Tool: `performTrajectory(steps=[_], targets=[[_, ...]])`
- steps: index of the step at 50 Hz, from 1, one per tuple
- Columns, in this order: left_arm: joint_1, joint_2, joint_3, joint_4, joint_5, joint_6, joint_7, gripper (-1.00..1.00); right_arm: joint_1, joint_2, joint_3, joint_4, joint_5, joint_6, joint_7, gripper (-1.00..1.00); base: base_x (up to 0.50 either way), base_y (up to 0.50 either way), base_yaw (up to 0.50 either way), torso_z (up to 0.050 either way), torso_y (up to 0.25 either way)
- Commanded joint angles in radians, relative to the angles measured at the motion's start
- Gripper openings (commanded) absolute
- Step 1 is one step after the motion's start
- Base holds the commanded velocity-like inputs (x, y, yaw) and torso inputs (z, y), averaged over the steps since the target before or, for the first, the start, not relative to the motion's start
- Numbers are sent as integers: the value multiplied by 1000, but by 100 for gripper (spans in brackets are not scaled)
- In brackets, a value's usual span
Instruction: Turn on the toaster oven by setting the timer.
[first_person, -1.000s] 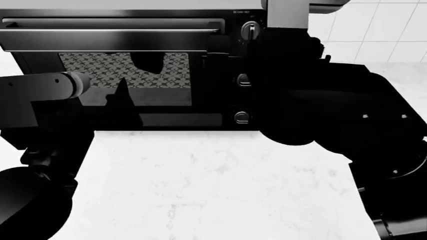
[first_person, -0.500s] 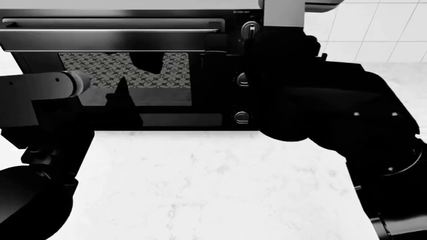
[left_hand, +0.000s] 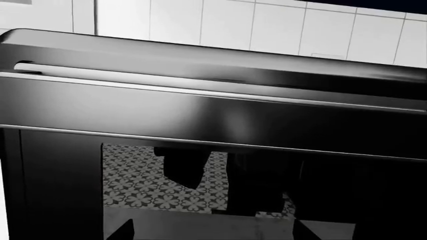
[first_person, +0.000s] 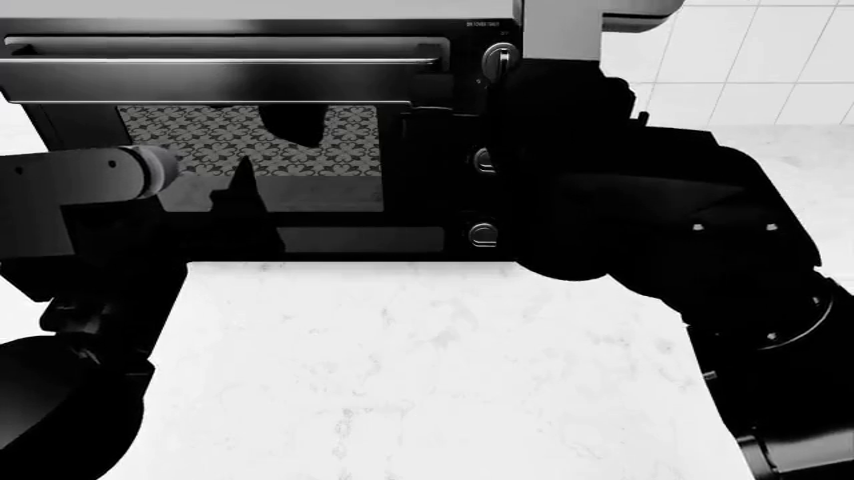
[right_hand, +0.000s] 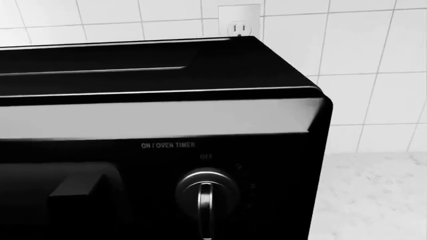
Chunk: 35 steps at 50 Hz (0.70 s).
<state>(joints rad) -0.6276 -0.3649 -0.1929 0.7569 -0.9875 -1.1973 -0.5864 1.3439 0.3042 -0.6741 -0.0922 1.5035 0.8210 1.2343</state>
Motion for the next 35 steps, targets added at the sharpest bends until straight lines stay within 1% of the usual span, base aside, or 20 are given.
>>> performTrajectory(steps=[1, 23, 28, 32, 33, 35], targets=[[3, -5, -1, 2, -11, 3, -8, 100, -1, -3, -9, 14, -7, -9, -11, 100, 0, 0, 0, 0, 0], [-7, -11, 22, -20, -4, 24, -13, 100, 6, -2, -6, -4, 13, -10, -1, 100, 0, 0, 0, 0, 0], [-8, -14, 21, -20, -9, 25, -16, 100, 13, -4, -9, 18, 2, -14, -21, 100, 0, 0, 0, 0, 0], [-7, -15, 22, -20, -11, 27, -18, 100, 10, 0, -5, 1, 12, -15, -1, 100, 0, 0, 0, 0, 0], [-5, -15, 20, -18, -15, 26, -20, 100, 10, 0, -5, 2, 12, -16, -1, -100, 0, 0, 0, 0, 0], [-7, -16, 22, -19, -14, 27, -20, 100, 12, 1, -4, -2, 11, -17, -2, -100, 0, 0, 0, 0, 0]])
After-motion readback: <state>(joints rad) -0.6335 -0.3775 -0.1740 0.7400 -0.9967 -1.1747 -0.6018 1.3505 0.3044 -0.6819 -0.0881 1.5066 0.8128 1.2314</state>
